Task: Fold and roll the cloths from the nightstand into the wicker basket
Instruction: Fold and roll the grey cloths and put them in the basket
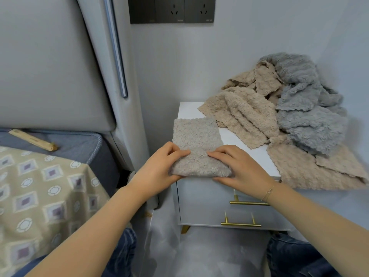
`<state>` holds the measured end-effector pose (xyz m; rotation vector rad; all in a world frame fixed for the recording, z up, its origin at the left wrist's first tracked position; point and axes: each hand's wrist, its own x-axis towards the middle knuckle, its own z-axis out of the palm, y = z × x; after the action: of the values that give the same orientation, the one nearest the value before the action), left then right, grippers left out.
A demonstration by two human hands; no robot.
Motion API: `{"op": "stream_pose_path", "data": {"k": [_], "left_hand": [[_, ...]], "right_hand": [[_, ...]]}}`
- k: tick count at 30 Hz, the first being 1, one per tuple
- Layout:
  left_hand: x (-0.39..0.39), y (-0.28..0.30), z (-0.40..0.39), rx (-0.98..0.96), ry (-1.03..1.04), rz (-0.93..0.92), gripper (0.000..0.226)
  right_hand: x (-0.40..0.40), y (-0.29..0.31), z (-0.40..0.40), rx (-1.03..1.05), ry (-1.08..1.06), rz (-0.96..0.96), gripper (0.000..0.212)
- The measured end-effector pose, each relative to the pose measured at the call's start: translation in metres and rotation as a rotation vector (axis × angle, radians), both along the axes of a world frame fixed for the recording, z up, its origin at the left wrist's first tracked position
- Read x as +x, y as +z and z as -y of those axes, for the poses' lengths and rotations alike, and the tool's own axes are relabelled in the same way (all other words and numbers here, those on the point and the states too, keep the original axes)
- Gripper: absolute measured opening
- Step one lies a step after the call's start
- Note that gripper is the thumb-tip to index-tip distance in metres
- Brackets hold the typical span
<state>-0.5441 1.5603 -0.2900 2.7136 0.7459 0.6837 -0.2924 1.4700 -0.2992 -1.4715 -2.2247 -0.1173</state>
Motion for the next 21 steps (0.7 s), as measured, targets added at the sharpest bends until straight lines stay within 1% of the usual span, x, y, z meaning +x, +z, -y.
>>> {"op": "stream_pose_path", "data": {"k": [2, 4, 8, 10, 12, 14, 16, 18, 21], "left_hand": [[-0.001, 0.0, 0.003, 0.083, -0.029, 0.014, 0.056], [-0.003, 0.001, 0.004, 0.163, -0.037, 0.019, 0.055], [-0.004, -0.005, 0.004, 0.259, -0.027, -0.024, 0.05], [-0.004, -0.009, 0.003, 0.242, -0.021, -0.046, 0.043], [-0.005, -0.009, 0.004, 0.149, -0.003, -0.003, 0.033], [-0.005, -0.006, 0.005, -0.009, 0.028, 0.057, 0.028], [-0.004, -0.002, 0.005, -0.165, 0.071, 0.079, 0.021], [-0.002, 0.001, 0.005, -0.281, 0.119, 0.076, 0.019], [0.0, 0.006, 0.004, -0.481, 0.169, 0.124, 0.017]], "right_hand": [[-0.003, 0.002, 0.002, 0.07, 0.007, -0.001, 0.054], [-0.004, 0.003, 0.004, 0.11, 0.005, 0.006, 0.049], [-0.003, -0.004, 0.006, 0.087, 0.037, 0.026, 0.044], [-0.001, -0.007, 0.007, 0.064, 0.038, 0.021, 0.04], [-0.001, -0.006, 0.007, 0.041, 0.014, -0.026, 0.037], [-0.002, -0.003, 0.007, 0.019, -0.027, -0.081, 0.039], [-0.002, 0.001, 0.005, -0.029, -0.07, -0.142, 0.043], [-0.001, 0.008, 0.004, -0.126, -0.094, -0.275, 0.045], [0.004, 0.018, 0.001, -0.281, -0.145, -0.534, 0.049]]}}
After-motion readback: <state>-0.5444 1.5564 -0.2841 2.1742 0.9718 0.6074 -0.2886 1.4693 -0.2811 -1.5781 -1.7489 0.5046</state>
